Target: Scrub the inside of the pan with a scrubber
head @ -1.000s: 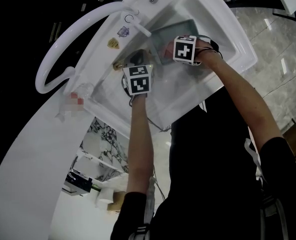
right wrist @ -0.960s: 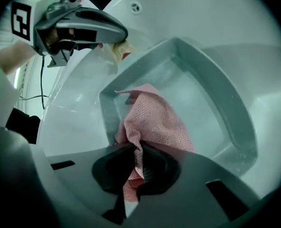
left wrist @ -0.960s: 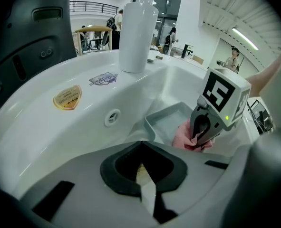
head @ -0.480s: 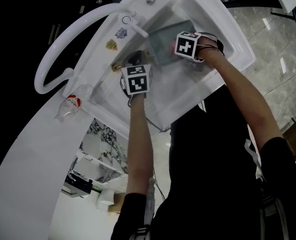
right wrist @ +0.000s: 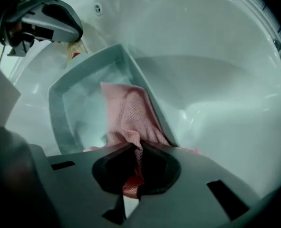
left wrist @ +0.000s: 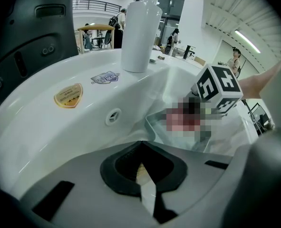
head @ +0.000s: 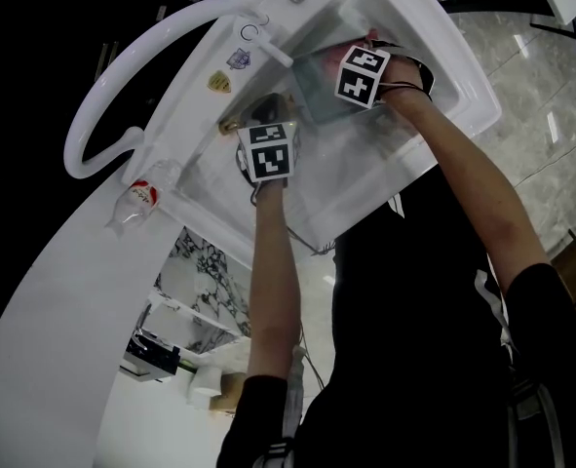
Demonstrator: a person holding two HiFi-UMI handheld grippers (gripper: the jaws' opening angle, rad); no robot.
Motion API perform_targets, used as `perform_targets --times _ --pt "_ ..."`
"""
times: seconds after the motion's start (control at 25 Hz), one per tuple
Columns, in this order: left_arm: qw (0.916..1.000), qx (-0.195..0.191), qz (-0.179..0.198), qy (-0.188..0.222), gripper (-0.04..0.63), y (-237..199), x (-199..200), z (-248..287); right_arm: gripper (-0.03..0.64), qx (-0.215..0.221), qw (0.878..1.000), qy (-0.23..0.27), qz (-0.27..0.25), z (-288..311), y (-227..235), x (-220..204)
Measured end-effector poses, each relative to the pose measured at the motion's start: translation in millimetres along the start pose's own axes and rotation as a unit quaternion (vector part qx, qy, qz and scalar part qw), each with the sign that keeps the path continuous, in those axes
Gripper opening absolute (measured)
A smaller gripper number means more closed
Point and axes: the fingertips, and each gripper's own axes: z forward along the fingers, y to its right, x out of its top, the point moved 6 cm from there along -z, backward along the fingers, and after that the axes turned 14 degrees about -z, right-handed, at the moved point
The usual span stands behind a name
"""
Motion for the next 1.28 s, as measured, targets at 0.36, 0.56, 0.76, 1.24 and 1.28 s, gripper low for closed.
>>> perform_targets --times 0.36,0.56,0.76,1.24,1.28 --pt "1.0 -0.002 -0.001 0.004 0.032 -2 0 0 0.025 -0.068 0.997 0.034 -0.022 -7 1 55" --pt "1.0 -0.002 -0.002 0.007 0.032 -1 0 0 0.025 -0.093 0.99 0.102 -0.03 -15 -9 95" --pt "0.9999 -0.007 -0.008 0.011 0.032 -2 -1 0 0.025 -0.116 0.983 0.141 -0.012 -18 -21 110" --pt "0.9999 -0.006 0.001 0.009 0.032 -2 -4 2 0.025 0.182 0.966 0.179 -0.031 -14 -96 97" --pt "0.9999 -0.008 0.001 0.008 0.032 -1 -5 2 0.025 0.194 0.965 0.171 -0.031 -14 -98 95"
